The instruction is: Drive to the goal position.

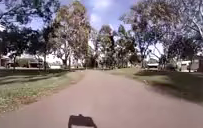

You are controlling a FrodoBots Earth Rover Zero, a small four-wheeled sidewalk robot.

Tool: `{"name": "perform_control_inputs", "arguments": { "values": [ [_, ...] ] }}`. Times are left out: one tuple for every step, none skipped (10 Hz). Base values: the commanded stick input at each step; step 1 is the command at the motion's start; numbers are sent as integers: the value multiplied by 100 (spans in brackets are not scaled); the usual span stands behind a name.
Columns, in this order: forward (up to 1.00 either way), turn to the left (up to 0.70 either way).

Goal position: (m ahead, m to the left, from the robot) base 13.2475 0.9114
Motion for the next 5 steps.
{"name": "perform_control_inputs", "arguments": {
  "values": [
    [100, 0],
    [100, 0],
    [100, 0],
    [100, 0],
    [100, 0]
  ]
}}
